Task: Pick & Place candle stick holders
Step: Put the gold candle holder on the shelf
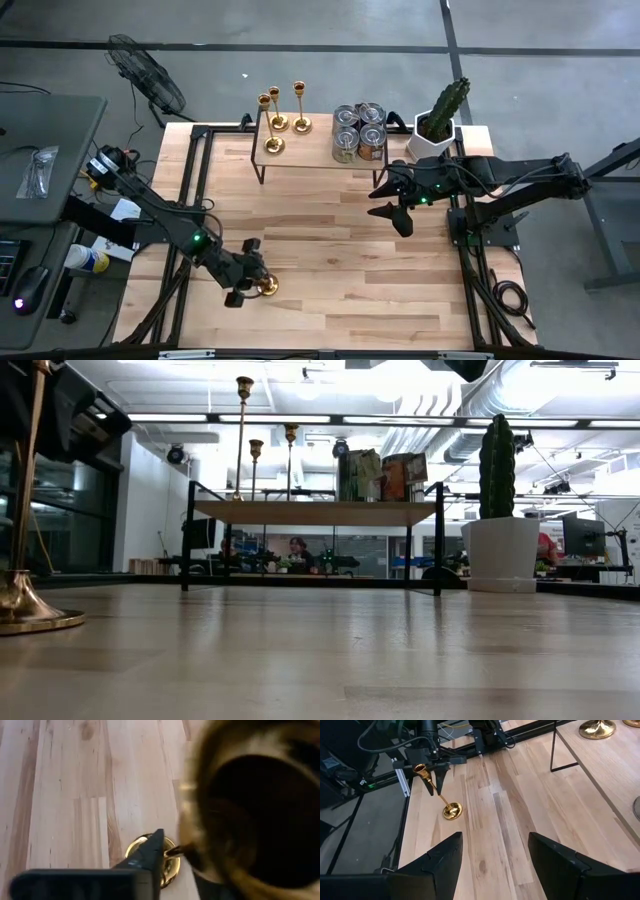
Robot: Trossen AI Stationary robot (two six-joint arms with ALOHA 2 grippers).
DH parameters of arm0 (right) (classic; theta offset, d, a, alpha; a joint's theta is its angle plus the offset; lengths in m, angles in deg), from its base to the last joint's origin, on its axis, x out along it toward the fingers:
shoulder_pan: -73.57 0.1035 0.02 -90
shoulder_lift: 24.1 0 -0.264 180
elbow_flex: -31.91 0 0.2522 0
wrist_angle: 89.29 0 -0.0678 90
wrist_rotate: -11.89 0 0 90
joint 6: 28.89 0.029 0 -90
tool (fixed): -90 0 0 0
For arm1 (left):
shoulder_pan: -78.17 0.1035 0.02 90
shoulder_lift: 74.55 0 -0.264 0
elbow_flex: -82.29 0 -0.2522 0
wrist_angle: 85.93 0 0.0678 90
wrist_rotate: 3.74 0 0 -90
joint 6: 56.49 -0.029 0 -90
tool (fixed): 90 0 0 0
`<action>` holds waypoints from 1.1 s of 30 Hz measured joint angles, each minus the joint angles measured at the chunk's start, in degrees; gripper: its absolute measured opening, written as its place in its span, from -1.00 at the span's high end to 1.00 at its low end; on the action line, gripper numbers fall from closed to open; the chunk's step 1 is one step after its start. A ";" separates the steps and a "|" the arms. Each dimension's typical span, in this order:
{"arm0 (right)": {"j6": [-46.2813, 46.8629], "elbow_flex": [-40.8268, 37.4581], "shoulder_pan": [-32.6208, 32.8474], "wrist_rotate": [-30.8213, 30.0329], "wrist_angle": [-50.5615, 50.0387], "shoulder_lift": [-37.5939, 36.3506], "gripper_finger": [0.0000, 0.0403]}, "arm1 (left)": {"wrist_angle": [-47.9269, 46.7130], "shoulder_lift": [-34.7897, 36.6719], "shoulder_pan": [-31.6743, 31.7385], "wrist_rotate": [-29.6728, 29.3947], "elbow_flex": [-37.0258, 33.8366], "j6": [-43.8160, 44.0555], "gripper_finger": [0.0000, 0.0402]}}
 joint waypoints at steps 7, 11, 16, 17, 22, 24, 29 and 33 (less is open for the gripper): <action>0.13 0.00 0.00 -0.02 0.00 0.00 -0.09 | 0.90 0.02 0.02 -0.32 0.07 0.06 0.93; 1.51 0.00 0.00 -0.02 0.02 0.00 -0.09 | 1.89 0.01 0.02 -0.51 0.07 0.05 0.95; 2.95 0.00 0.51 -0.05 0.01 0.00 -0.09 | 2.05 0.00 0.00 -4.50 1.92 -0.93 0.96; 2.95 0.00 0.83 -0.05 0.00 0.00 -0.09 | 2.04 0.01 0.02 -6.07 2.49 -1.76 0.96; 3.02 -1.97 2.80 0.00 2.79 -0.02 -0.09 | 2.08 0.02 0.26 -14.18 6.33 -4.72 0.96; 4.14 -3.68 3.83 -0.08 5.53 0.00 -0.09 | 2.01 0.00 1.55 -15.61 7.84 -4.86 0.96; 6.07 -8.06 6.25 -0.26 15.35 1.87 -0.09 | 1.90 0.00 6.69 -15.11 12.47 -4.44 0.96; 5.36 -8.31 8.54 -2.80 21.03 6.03 -0.09 | 1.67 0.00 11.30 -13.86 16.18 -4.42 0.96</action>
